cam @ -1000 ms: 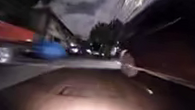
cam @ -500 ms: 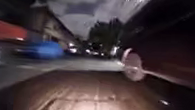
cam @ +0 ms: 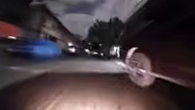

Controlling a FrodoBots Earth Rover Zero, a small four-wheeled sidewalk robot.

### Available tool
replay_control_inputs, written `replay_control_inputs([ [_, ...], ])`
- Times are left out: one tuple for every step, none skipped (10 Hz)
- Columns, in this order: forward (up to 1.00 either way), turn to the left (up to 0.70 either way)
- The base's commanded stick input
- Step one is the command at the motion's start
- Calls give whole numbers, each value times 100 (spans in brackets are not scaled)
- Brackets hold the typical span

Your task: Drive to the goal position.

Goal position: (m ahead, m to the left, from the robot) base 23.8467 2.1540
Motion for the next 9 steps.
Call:
replay_control_inputs([
  [50, 0],
  [50, 0],
  [50, 0],
  [50, 0],
  [50, 0],
  [50, 0],
  [50, 0],
  [50, 0],
  [50, 0],
])
